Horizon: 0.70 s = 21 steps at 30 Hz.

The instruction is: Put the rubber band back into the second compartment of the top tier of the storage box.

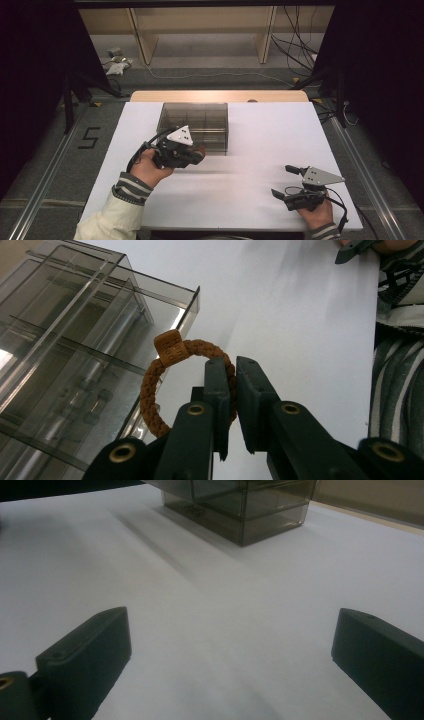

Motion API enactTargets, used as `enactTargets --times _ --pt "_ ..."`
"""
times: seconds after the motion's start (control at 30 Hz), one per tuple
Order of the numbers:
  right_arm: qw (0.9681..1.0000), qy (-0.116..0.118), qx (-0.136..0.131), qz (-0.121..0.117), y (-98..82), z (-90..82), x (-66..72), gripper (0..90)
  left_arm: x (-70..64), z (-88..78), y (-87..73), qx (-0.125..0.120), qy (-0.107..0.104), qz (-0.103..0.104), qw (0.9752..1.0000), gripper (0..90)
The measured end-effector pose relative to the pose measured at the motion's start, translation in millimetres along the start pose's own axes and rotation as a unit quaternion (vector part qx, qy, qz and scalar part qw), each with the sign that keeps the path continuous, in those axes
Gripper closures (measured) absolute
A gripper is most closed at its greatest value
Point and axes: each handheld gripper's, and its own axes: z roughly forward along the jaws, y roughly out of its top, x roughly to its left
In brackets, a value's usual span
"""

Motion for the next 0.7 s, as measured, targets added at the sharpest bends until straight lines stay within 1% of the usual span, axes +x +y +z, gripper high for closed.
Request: enactTargets --times 0.07,0.13,0.4,0.5,0.53,0.67,0.7 --pt "1.0000 0.000 0.000 0.000 0.0 0.1 -0.1 3.7 2.1 -1.3 0.8 0.002 0.000 -0.002 1.0000 83.6" --pt "1.0000 0.000 0.000 0.000 0.0 0.1 -0.1 3.6 3.9 -2.4 0.7 -0.005 0.001 -0.006 1.0000 83.6" --pt "1.0000 0.000 0.000 0.000 0.0 0.1 0.1 3.7 10.0 -6.1 0.0 -0.008 0.005 -0.014 0.9999 83.6" --pt "1.0000 -0.001 0.000 -0.001 0.0 0.0 0.1 3.7 12.2 -6.6 -0.1 -0.010 0.007 -0.017 0.9998 83.6" --pt "1.0000 -0.001 0.001 -0.001 0.0 0.0 0.2 3.7 13.3 -6.9 0.0 -0.009 0.009 -0.015 0.9998 83.6" --pt "1.0000 -0.001 0.001 -0.002 0.0 -0.1 0.2 3.7 17.1 -7.0 0.5 -0.009 0.013 -0.021 0.9996 83.6" --pt "1.0000 -0.001 0.001 -0.002 0.0 0.0 0.2 3.7 18.0 -6.8 0.6 -0.011 0.017 -0.024 0.9995 83.6"
